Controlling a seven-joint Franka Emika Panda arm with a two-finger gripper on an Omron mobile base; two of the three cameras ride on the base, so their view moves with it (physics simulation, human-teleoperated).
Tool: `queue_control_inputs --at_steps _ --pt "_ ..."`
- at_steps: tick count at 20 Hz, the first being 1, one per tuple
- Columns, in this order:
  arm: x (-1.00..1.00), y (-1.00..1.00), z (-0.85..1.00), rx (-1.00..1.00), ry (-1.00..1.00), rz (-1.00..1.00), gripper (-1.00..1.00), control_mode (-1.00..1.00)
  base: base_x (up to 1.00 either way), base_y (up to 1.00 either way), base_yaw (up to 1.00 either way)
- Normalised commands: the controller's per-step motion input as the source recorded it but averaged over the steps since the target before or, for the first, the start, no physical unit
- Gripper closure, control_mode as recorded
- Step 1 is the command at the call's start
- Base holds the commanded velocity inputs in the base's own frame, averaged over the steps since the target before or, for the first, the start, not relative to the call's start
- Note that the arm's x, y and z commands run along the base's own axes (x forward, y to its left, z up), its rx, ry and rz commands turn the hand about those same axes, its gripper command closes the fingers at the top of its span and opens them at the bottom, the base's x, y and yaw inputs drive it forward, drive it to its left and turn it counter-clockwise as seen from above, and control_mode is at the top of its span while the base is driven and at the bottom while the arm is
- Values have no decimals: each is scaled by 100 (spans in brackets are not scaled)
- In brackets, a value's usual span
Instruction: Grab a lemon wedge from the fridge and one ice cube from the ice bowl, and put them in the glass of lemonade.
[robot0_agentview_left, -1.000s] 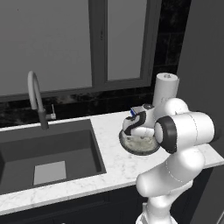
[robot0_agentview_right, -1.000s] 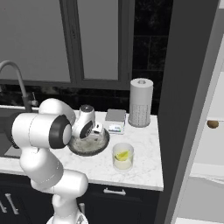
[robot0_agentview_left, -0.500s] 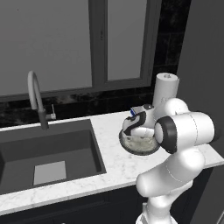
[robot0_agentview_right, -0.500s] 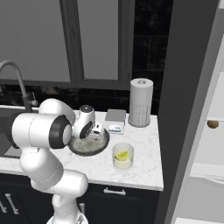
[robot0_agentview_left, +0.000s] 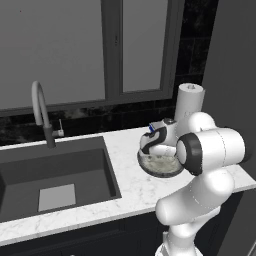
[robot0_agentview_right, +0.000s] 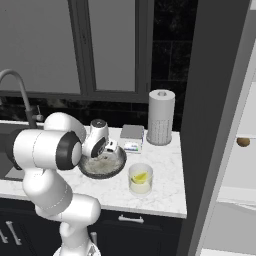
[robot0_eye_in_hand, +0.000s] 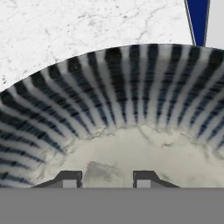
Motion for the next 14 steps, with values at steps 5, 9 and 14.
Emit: queue_control_inputs --at_steps 5,9,14 --pt "0 0 0 0 0 0 100 -100 0 0 0" --pt "-9 0 1 0 0 0 100 -100 0 0 0" --pt "-23 0 52 1 0 0 100 -100 0 0 0"
